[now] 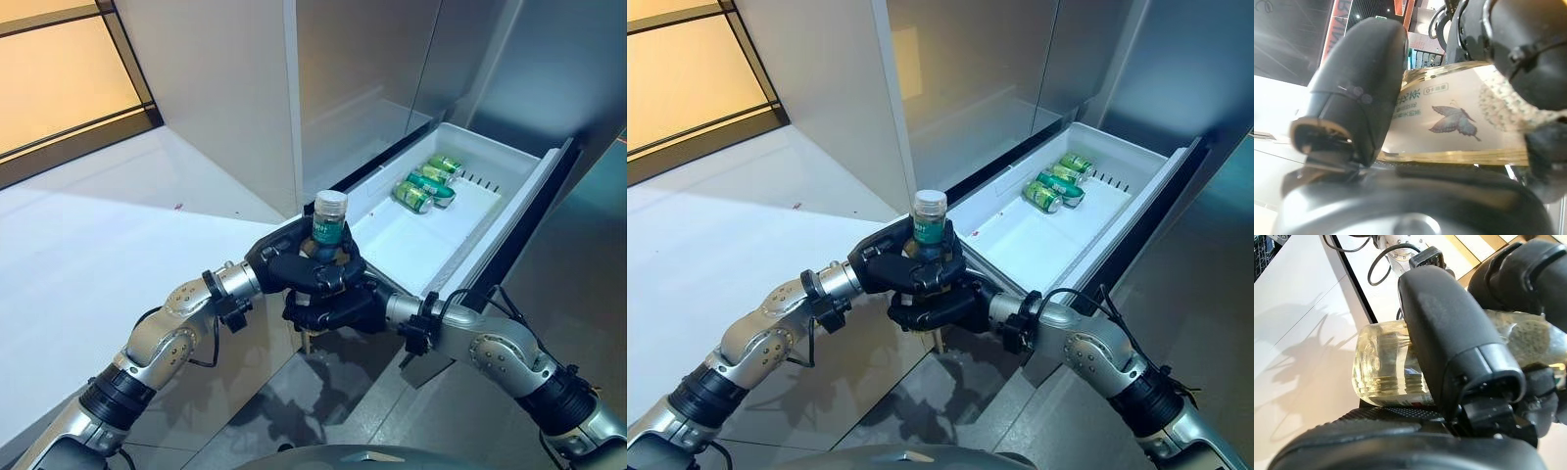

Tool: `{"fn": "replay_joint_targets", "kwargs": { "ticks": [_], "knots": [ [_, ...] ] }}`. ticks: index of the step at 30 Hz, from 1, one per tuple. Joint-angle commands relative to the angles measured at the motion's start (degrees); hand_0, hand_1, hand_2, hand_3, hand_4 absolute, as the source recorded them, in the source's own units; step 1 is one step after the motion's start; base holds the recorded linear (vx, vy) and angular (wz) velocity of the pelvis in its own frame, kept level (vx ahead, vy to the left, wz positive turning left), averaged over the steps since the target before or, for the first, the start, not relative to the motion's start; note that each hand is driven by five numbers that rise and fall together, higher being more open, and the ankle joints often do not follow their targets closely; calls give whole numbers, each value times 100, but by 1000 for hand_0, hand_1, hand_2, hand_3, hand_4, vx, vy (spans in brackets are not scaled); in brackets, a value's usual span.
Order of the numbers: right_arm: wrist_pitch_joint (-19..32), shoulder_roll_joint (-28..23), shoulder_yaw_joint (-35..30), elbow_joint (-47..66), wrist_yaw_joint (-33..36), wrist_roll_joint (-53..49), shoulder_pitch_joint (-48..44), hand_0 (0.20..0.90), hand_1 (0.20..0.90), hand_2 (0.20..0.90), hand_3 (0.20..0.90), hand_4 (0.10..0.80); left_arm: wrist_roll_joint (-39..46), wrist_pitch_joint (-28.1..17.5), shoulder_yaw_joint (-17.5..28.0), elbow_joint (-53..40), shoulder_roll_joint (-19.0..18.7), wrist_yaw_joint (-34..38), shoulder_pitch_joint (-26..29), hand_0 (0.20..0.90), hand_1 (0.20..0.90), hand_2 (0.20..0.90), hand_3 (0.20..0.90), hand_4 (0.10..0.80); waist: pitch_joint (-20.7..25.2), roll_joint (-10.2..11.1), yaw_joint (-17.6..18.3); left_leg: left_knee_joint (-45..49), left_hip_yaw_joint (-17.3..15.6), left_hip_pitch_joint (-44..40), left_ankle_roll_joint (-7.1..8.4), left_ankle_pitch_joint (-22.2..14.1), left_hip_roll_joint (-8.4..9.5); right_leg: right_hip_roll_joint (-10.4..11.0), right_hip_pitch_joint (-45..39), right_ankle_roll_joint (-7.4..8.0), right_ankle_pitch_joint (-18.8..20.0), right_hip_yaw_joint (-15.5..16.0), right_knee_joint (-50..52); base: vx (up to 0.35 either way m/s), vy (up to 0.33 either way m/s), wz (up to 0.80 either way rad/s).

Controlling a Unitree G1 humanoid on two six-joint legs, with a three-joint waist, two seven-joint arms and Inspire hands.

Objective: Put drinks into fridge and close the fridge

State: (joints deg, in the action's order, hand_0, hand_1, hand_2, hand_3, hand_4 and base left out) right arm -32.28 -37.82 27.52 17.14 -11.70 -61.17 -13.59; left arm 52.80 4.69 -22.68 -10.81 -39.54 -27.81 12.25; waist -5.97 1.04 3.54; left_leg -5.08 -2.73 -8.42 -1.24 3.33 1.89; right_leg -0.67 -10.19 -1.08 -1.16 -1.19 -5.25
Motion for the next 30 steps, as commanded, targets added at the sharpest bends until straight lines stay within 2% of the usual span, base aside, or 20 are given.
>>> {"fn": "replay_joint_targets", "kwargs": {
  "ticks": [1,2,5,8,17,24,27,30],
  "knots": [
    [912,575,-388,435,86,-930,-929,300,300,300,200,100,343,-654,-692,-736,471,-777,1075,491,491,491,422,322,470,13,-14,8,137,-34,-122,-399,90,8,274,292,324,246,126,0,0,0],
    [933,561,-404,433,96,-927,-933,300,300,300,200,100,353,-659,-682,-732,468,-767,1071,900,900,900,900,800,472,13,-15,8,138,-35,-122,-399,90,8,272,292,323,247,124,0,0,0],
    [1157,520,-554,378,197,-730,-959,300,300,300,200,100,436,-798,-551,-756,479,-580,1003,900,900,900,900,800,483,18,-31,8,158,-24,-115,-389,84,5,276,283,322,261,127,0,0,0],
    [1652,423,-946,250,318,-156,-1102,300,300,300,200,100,460,-1084,-219,-753,591,-236,821,900,900,900,900,800,479,41,-68,8,197,-19,-96,-382,77,2,259,263,308,298,124,0,0,0],
    [2270,249,-1885,-154,875,838,-1607,300,300,300,200,100,-230,-1774,587,-613,926,385,478,900,900,900,900,800,502,115,-198,8,339,35,-69,-356,76,-16,291,184,252,404,178,3,-1,2],
    [2407,212,-2469,-675,1287,1314,-1671,300,300,300,200,100,-348,-1667,902,-511,1121,432,243,900,900,900,900,800,490,151,-287,26,421,45,-52,-378,69,-2,271,159,212,508,198,16,3,7],
    [2552,139,-2688,-1011,1605,1618,-1727,300,300,300,200,100,-185,-1433,916,-439,1201,350,145,900,900,900,900,800,474,154,-321,23,408,46,-44,-384,49,8,266,146,197,569,211,17,16,5],
    [2657,76,-2868,-1357,1843,1700,-1808,300,300,300,200,100,193,-996,870,-333,1364,197,93,900,900,900,900,800,447,156,-352,23,390,44,-34,-388,31,23,253,138,169,638,243,11,11,15]
  ]
}}
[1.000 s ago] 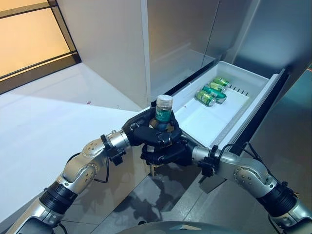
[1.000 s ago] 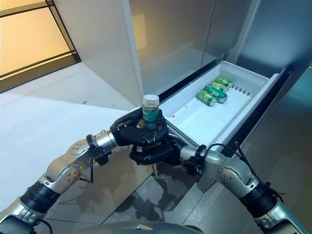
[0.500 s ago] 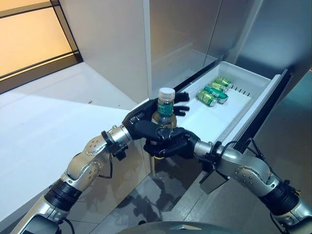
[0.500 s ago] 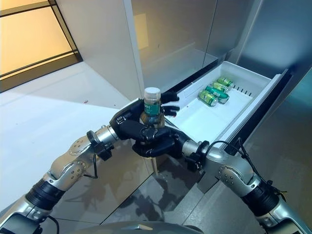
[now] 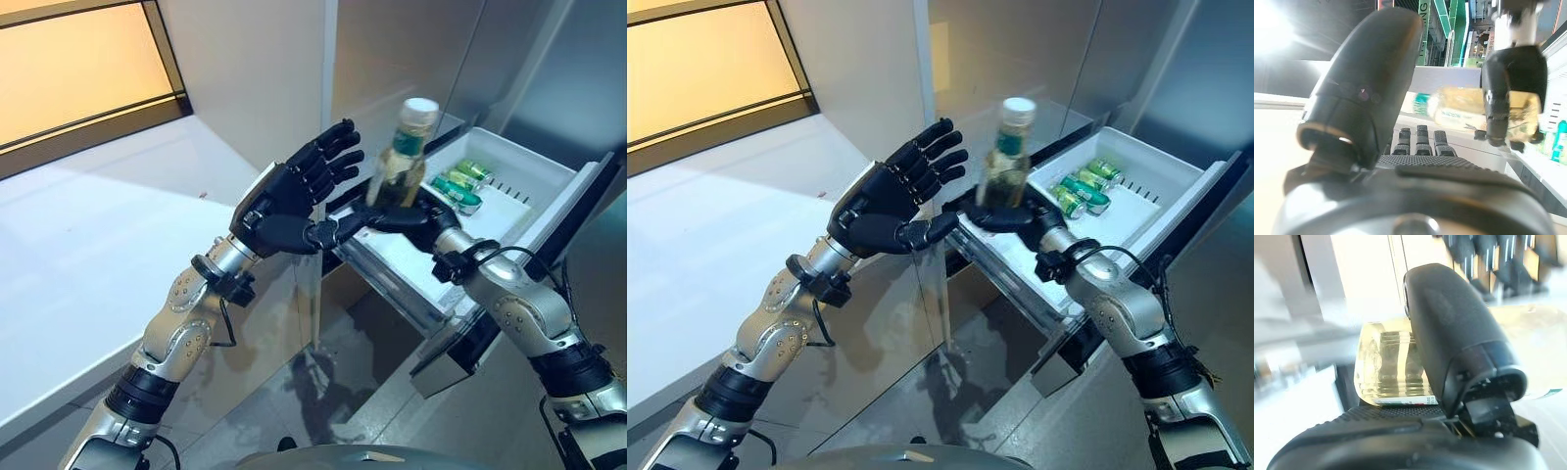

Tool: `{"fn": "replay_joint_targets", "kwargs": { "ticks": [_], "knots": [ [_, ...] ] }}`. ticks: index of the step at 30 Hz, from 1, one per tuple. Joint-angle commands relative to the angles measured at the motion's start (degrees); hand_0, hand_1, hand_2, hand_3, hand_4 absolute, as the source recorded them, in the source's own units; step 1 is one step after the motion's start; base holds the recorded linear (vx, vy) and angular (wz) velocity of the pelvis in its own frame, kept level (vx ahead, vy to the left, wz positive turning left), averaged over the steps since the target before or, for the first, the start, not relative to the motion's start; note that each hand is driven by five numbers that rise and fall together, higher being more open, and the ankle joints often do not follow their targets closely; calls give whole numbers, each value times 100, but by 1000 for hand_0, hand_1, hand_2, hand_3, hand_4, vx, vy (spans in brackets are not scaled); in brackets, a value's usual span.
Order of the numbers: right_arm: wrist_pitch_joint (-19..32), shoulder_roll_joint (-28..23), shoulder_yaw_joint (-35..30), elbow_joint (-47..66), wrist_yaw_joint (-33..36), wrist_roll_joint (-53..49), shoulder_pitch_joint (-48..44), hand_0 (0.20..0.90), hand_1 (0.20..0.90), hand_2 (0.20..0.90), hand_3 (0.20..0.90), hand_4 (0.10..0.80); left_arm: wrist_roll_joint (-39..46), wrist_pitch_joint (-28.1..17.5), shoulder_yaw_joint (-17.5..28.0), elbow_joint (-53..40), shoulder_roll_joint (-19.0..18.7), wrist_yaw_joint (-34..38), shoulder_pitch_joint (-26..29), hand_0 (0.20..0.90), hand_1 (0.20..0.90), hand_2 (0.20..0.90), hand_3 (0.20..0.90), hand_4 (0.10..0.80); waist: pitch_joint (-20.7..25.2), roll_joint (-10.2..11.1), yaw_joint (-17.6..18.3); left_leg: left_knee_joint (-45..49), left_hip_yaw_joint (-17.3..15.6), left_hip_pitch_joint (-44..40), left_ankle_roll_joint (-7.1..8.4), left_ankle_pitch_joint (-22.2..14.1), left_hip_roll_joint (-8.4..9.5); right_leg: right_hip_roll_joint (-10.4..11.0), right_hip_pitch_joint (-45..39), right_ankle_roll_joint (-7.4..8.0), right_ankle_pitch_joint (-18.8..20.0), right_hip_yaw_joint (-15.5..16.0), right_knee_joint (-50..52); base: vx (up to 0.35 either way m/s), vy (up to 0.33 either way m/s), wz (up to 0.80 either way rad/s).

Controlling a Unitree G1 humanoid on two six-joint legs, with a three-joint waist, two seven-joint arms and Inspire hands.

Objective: Put drinks into fridge and close the fridge

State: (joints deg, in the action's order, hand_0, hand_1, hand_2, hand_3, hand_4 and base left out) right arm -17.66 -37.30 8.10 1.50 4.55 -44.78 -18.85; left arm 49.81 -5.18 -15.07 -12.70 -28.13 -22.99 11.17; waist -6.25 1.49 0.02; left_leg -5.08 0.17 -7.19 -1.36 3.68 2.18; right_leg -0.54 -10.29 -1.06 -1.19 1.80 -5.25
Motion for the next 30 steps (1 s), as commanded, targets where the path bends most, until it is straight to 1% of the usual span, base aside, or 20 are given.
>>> {"fn": "replay_joint_targets", "kwargs": {
  "ticks": [1,4,5,6,7,8,9,11,13,17,18,20,21,24,26,27,28,29,30],
  "knots": [
    [1261,-35,-961,66,356,137,-1328,300,300,300,200,100,724,230,31,-104,313,-339,170,900,900,900,900,800,465,109,-10,21,96,-75,-18,-417,-3,14,266,132,166,365,259,9,11,21],
    [1397,-281,-1027,-498,640,607,-1553,300,300,300,200,100,1506,1033,-286,52,582,-527,-25,900,900,900,900,800,441,94,-43,15,72,-76,-5,-420,-24,40,265,135,130,454,305,9,15,17],
    [1429,-416,-1009,-761,718,784,-1686,300,300,300,200,100,1804,1325,-468,150,662,-587,-111,900,900,900,900,800,430,96,-57,15,68,-71,-1,-419,-27,52,270,137,123,483,317,5,13,20],
    [1471,-567,-975,-1004,738,778,-1798,300,300,300,200,100,2045,1551,-594,197,702,-631,-216,900,900,900,900,800,423,93,-71,10,63,-75,2,-418,-31,59,270,137,116,511,328,1,12,14],
    [1521,-662,-909,-1244,774,794,-1921,300,300,300,200,100,2179,1677,-720,323,739,-705,-324,900,900,900,900,800,412,93,-91,9,64,-74,6,-419,-31,68,270,138,104,536,343,10,12,10],
    [1546,-793,-854,-1544,812,815,-2048,300,300,300,200,100,2376,1995,-833,432,791,-735,-460,900,900,900,900,800,397,100,-132,9,65,-82,12,-419,-32,83,253,136,94,582,348,40,8,7],
    [1572,-853,-835,-1694,796,787,-2105,300,300,300,200,100,2474,2091,-881,494,804,-738,-525,900,900,900,900,800,398,102,-147,13,71,-106,20,-466,-36,83,220,141,56,591,341,48,8,8],
    [1577,-1038,-696,-2232,824,821,-2371,300,300,300,200,100,2732,2512,-1106,806,874,-809,-771,900,900,900,900,800,373,107,-221,13,81,-108,36,-461,-36,103,197,142,48,657,339,42,8,20],
    [1541,-1173,-539,-2773,836,894,-2623,300,300,300,200,100,2785,2792,-1256,1083,850,-696,-1028,900,900,900,900,800,341,102,-315,14,123,-91,49,-451,-31,124,185,140,38,735,334,40,2,22],
    [1436,-1370,-289,-3627,716,803,-2963,300,300,300,200,100,2404,2823,-1414,1653,716,-699,-1387,900,900,900,900,800,278,59,-463,17,208,-41,66,-407,-26,159,179,148,38,848,327,44,3,16],
    [1354,-1377,-256,-3872,665,845,-3029,300,300,300,200,100,2137,2756,-1449,1888,661,-744,-1444,900,900,900,900,800,252,50,-502,22,229,-29,72,-402,-22,166,183,150,38,871,330,37,-3,15],
    [1270,-1420,-178,-4208,620,1008,-3105,300,300,300,200,100,1890,2686,-1470,2237,625,-673,-1506,900,900,900,900,800,209,36,-558,24,270,4,74,-380,-17,177,193,155,47,907,324,41,-15,18],
    [1209,-1432,-91,-4475,558,1277,-3152,300,300,300,200,100,1616,2537,-1479,2633,599,-739,-1542,900,900,900,900,800,171,29,-594,29,294,37,79,-360,-12,180,217,155,50,926,334,36,-22,20],
    [965,-1476,104,-4860,364,1652,-3217,300,300,300,200,100,1277,2308,-1437,3279,633,-761,-1569,900,900,900,900,800,95,25,-643,29,355,99,78,-320,-6,177,262,156,69,929,332,18,-28,22],
    [772,-1497,322,-5321,157,2115,-3280,300,300,300,200,100,834,1919,-1342,3990,691,-674,-1526,900,900,900,900,800,-26,31,-701,36,424,202,73,-276,-2,169,358,159,99,918,333,-7,-61,12],
    [736,-1498,348,-5371,116,2174,-3293,300,300,300,200,100,768,1862,-1327,4064,708,-639,-1515,900,900,900,900,800,-42,31,-706,39,435,222,71,-269,-1,168,377,158,104,913,333,-48,-73,8],
    [584,-1503,470,-5526,49,2248,-3325,300,300,300,200,100,617,1622,-1252,4451,722,-526,-1446,900,900,900,900,800,-147,34,-735,55,479,322,64,-231,3,156,475,158,138,879,341,-68,-59,13],
    [549,-1489,516,-5604,26,2298,-3351,300,300,300,200,100,529,1545,-1193,4630,734,-525,-1393,900,900,900,900,800,-204,38,-744,68,495,378,59,-218,7,153,528,158,150,862,347,-144,-76,15],
    [498,-1443,571,-5745,-21,2381,-3409,300,300,300,200,100,359,1367,-1097,4909,773,-480,-1285,900,900,900,900,800,-330,40,-765,76,524,475,47,-189,10,143,621,148,174,837,351,-179,-61,14]
  ]
}}
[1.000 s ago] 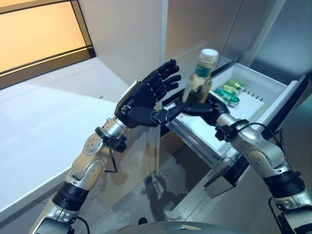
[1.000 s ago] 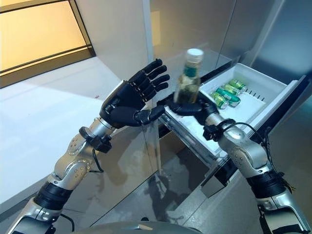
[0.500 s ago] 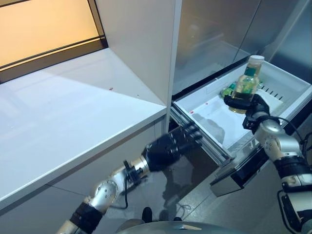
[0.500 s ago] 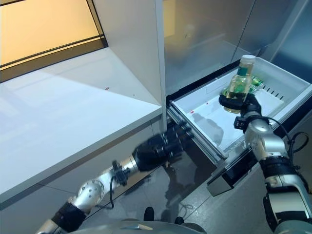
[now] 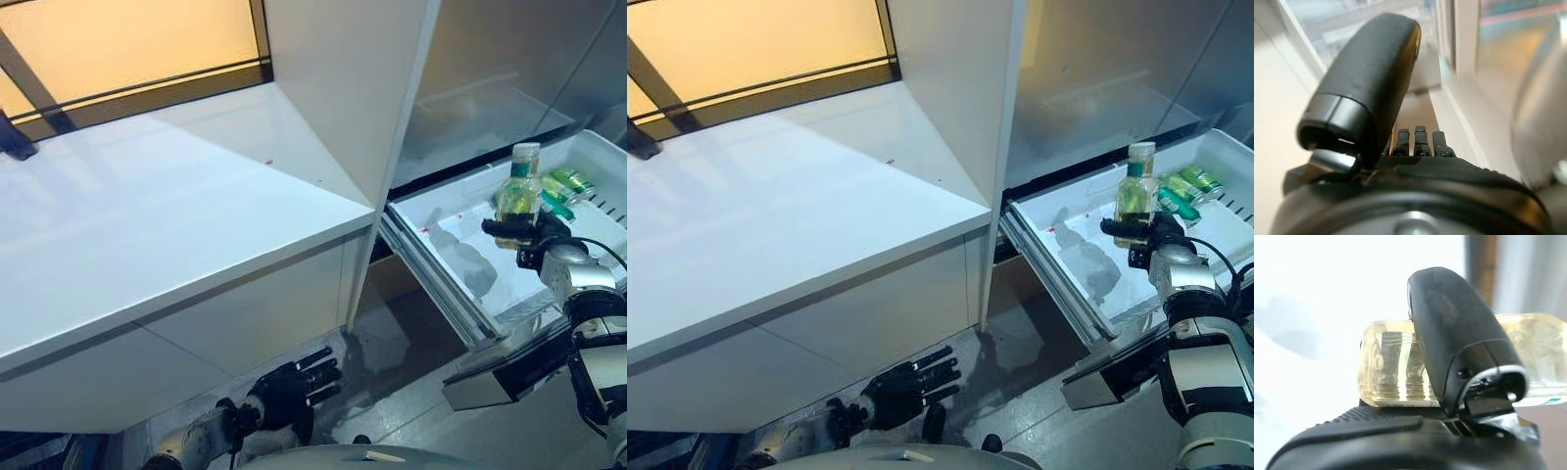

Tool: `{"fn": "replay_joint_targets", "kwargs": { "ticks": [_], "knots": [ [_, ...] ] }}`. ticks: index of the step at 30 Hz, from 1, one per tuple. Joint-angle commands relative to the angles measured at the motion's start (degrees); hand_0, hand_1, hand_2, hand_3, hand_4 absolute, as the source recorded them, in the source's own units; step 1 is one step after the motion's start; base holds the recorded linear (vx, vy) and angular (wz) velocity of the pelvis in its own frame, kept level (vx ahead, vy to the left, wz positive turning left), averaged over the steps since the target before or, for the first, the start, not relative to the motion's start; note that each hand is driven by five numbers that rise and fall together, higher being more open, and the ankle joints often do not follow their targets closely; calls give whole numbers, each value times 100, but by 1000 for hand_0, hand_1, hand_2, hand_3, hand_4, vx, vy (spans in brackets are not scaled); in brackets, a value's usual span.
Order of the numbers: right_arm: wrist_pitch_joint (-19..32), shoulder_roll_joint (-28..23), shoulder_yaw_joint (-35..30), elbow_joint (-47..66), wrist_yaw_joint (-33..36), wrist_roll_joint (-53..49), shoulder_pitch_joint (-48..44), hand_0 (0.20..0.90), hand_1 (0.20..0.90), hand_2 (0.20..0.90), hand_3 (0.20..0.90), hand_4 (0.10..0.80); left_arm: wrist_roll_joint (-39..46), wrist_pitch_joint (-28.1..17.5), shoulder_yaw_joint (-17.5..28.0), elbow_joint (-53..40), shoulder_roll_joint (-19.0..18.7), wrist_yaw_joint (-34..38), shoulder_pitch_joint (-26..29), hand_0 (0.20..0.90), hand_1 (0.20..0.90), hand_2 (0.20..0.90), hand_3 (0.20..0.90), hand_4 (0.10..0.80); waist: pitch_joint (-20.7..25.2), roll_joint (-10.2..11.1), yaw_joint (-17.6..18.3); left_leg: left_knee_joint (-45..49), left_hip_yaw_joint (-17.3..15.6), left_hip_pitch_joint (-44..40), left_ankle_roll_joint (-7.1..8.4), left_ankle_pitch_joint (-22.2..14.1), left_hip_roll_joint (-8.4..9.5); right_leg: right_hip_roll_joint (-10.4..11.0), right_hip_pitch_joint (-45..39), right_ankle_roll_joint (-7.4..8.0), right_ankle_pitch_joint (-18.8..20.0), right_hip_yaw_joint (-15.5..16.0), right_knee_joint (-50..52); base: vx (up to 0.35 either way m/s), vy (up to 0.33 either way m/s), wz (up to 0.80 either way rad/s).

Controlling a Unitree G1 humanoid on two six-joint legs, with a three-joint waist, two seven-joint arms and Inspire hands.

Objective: Put drinks into fridge and close the fridge

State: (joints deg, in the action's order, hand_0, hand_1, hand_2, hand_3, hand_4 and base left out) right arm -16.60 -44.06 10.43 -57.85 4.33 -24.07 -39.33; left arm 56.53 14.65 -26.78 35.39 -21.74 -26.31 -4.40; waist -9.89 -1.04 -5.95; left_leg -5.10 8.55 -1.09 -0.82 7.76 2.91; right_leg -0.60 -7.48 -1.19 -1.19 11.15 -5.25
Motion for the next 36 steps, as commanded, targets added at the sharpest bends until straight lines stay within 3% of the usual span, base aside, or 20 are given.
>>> {"fn": "replay_joint_targets", "kwargs": {
  "ticks": [1,7,19,20,22,28,36],
  "knots": [
    [348,-742,398,129,16,367,-1399,300,300,300,200,100,-369,-719,137,233,127,-37,366,900,900,900,900,800,-71,291,-180,80,-296,-65,-9,-574,-65,145,408,160,196,-113,353,-205,-66,11],
    [51,-641,668,-39,-35,340,-1415,300,300,300,200,100,-891,-1224,572,1069,213,510,883,900,900,900,900,800,-644,334,-194,81,-233,290,-36,-460,-78,84,761,144,297,-203,373,-148,-66,0],
    [-479,-533,1023,-592,-797,1231,-1432,300,300,300,200,100,-1655,-1164,989,2105,144,947,1271,900,900,900,900,800,-991,427,-204,87,-303,555,6,-413,-106,50,1054,142,342,-136,406,-50,-23,-1],
    [-523,-551,1138,-708,-944,1339,-1506,364,364,364,274,174,-1704,-1131,1014,2177,114,953,1304,900,900,900,900,800,-999,435,-216,88,-302,568,8,-408,-105,46,1067,143,345,-130,409,-30,-12,0],
    [-579,-564,1245,-807,-1088,1493,-1568,900,900,900,900,800,-1771,-1151,1057,2273,89,947,1335,900,900,900,900,800,-1018,451,-225,98,-297,580,16,-402,-103,41,1074,140,348,-128,416,0,0,0],
    [-841,-600,1579,-968,-1442,2135,-1839,900,900,900,900,800,-1866,-1138,1124,2250,45,909,1334,900,900,900,900,800,-1041,450,-275,97,-288,603,41,-381,-89,41,1103,143,361,-104,429,-33,2,0],
    [-791,-586,1615,-980,-1611,1842,-2049,900,900,900,900,800,-1933,-1135,1086,2201,61,864,1375,900,900,900,900,800,-970,472,-281,52,-294,573,56,-371,-76,45,1086,156,386,-114,384,-35,10,-1]
  ]
}}
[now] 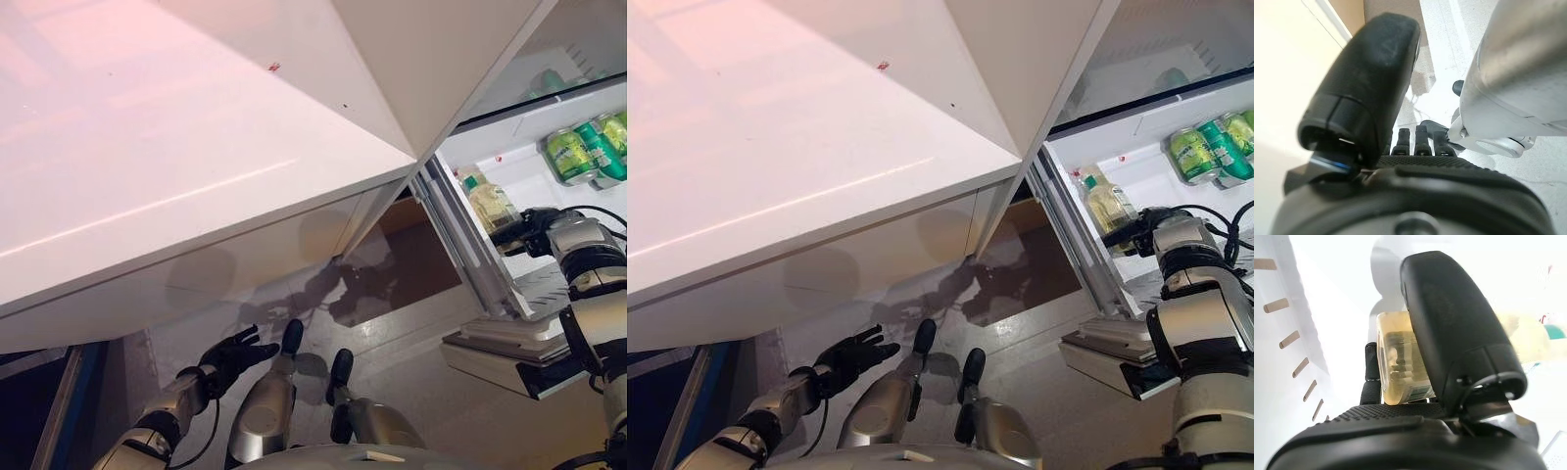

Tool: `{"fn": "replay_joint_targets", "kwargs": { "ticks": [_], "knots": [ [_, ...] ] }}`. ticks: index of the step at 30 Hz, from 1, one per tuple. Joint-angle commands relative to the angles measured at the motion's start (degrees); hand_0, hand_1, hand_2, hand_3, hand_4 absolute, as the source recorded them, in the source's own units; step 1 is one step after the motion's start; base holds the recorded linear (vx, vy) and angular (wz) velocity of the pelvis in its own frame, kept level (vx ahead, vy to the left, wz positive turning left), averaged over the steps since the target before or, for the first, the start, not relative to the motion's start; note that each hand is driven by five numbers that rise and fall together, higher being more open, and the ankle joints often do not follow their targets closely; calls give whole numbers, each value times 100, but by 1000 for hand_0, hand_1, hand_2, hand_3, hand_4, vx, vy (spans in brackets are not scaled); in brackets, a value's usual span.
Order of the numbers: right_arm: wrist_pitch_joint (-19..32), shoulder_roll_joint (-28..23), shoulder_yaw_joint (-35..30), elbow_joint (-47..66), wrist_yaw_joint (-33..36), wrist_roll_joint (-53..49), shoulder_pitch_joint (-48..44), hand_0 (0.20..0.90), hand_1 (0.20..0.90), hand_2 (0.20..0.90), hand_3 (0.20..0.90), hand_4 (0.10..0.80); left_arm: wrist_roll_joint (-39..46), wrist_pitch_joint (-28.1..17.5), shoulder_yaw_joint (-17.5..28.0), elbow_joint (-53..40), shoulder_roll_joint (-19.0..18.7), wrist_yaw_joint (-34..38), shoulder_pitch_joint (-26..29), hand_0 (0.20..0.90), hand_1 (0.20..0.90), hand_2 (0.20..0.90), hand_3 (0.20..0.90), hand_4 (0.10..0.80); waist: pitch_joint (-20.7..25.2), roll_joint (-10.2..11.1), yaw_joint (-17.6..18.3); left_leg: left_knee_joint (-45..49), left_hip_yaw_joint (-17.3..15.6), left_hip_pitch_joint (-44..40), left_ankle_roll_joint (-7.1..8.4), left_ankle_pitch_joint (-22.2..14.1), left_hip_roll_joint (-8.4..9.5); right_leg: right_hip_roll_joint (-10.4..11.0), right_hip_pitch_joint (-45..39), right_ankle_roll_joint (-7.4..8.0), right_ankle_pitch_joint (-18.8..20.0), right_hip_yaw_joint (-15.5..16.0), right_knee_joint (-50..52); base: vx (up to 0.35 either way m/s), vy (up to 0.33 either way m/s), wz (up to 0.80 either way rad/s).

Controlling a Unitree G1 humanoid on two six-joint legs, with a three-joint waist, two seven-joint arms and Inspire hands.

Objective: Put drinks into fridge and close the fridge

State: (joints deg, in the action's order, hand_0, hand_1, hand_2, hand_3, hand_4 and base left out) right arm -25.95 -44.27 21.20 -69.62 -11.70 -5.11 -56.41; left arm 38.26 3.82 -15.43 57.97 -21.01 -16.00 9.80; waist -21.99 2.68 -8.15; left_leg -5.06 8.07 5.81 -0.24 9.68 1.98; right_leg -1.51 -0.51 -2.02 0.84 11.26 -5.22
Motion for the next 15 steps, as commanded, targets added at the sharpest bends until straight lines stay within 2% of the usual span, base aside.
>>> {"fn": "replay_joint_targets", "kwargs": {
  "ticks": [1,7,8,12,15],
  "knots": [
    [318,-568,527,256,5,-207,-365,900,900,900,900,800,-118,-48,-48,-69,-11,-157,-53,900,900,900,900,800,257,103,-53,38,-251,-122,1,-561,15,135,388,247,192,-137,366,-50,29,-3],
    [738,-480,314,1107,71,-947,-310,900,900,900,900,800,-213,-50,42,2,8,-101,-141,900,900,900,900,800,400,130,70,26,-345,-195,10,-596,5,131,369,264,208,-240,341,-48,49,-11],
    [818,-499,252,1530,150,-1104,-210,900,900,900,900,800,-276,-36,103,29,27,-54,-191,900,900,900,900,800,460,152,132,26,-379,-246,7,-614,5,123,332,263,207,-296,330,-27,68,-21],
    [923,-687,66,2302,212,-1201,51,900,900,900,900,800,-364,-22,239,126,53,4,-313,900,900,900,900,800,646,198,288,17,-467,-381,0,-676,8,112,250,285,208,-426,305,-14,59,-26],
    [936,-1017,-59,2909,312,-1118,209,900,900,900,900,800,-438,-35,332,238,101,55,-434,900,900,900,900,800,867,241,453,10,-578,-516,-4,-745,6,121,166,324,231,-560,257,-2,68,-20]
  ]
}}
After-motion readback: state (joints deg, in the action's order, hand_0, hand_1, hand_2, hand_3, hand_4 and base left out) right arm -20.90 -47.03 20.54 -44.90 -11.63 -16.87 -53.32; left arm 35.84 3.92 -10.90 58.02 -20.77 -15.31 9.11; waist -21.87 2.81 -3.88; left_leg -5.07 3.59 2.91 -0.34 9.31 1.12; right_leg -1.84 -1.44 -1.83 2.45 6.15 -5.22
